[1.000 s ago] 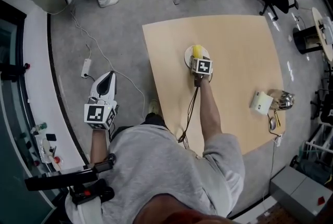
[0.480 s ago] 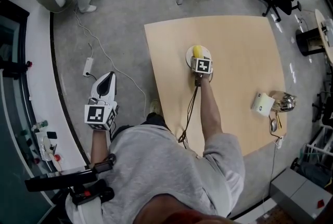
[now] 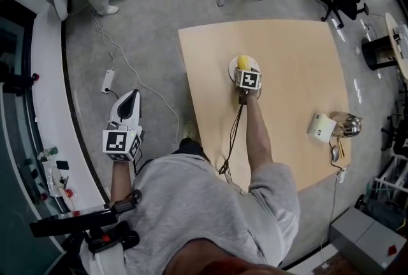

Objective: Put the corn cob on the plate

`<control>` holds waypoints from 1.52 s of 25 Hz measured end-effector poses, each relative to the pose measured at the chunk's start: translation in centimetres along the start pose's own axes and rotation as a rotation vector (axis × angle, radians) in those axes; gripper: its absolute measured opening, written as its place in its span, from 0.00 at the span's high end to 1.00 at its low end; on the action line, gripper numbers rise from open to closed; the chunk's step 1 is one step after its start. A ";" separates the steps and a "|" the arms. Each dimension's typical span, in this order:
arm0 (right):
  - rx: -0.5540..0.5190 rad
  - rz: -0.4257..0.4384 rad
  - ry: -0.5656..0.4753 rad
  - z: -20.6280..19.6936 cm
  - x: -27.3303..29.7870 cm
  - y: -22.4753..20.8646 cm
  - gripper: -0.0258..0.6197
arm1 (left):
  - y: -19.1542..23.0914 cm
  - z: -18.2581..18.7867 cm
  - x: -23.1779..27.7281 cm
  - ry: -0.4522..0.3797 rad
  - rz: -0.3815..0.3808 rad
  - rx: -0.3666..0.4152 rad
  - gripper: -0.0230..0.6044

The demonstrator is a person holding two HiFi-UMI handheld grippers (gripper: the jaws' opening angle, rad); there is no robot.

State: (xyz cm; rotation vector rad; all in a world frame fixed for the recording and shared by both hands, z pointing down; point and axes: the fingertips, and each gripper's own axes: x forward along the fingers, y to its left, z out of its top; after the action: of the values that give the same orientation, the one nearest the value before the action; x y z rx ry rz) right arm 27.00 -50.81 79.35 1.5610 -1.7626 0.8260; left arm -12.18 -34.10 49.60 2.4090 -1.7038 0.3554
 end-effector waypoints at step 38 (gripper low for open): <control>0.098 -0.017 -0.483 3.0 -21.9 3.5 0.62 | -3.7 1.4 -1.7 -0.121 -0.237 0.000 0.93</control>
State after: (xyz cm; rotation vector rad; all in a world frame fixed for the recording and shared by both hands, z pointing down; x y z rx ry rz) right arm 25.41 -39.79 59.91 1.9594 -2.0597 0.5614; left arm -9.13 -31.72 47.73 2.6434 -1.4366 0.1792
